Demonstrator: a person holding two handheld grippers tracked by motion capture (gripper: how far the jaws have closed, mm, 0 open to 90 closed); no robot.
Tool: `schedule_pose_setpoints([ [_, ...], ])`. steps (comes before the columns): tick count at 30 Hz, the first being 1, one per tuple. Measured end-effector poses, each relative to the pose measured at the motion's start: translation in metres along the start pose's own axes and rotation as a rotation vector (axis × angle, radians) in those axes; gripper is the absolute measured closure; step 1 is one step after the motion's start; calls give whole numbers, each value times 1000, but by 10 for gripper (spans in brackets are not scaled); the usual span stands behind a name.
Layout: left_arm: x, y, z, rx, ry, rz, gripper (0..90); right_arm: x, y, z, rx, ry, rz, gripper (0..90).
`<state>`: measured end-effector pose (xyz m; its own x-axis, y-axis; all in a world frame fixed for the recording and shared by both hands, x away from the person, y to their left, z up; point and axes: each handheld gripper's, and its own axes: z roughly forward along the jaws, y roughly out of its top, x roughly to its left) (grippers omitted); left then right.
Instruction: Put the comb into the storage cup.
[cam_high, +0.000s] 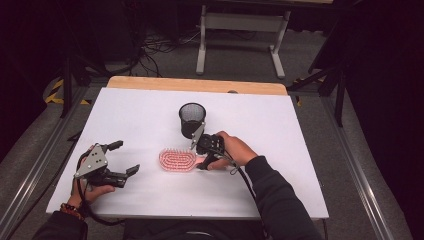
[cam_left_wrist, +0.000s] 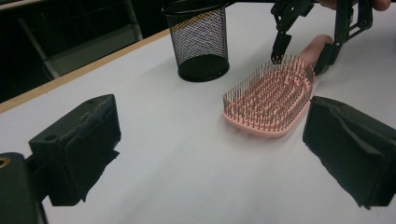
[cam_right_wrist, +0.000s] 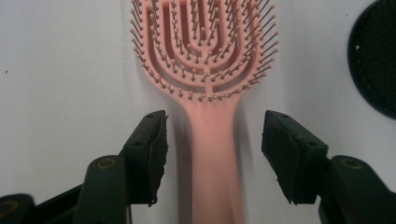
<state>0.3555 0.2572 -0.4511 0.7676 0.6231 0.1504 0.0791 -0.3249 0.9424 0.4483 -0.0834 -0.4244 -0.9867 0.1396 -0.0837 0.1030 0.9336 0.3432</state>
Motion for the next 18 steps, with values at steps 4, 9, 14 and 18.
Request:
schedule_pose_setpoints([
  [4,0,0,0,2,-3,-4,56,-2,7,9,61,42,-22,510],
  [9,-1,0,0,-3,-5,-2,59,-4,10,9,83,57,-28,588],
  [14,-3,0,-4,2,-5,-3,54,-5,15,10,103,82,-47,672],
  [18,-2,-1,-8,-17,15,-7,56,-4,15,10,113,78,-54,684],
])
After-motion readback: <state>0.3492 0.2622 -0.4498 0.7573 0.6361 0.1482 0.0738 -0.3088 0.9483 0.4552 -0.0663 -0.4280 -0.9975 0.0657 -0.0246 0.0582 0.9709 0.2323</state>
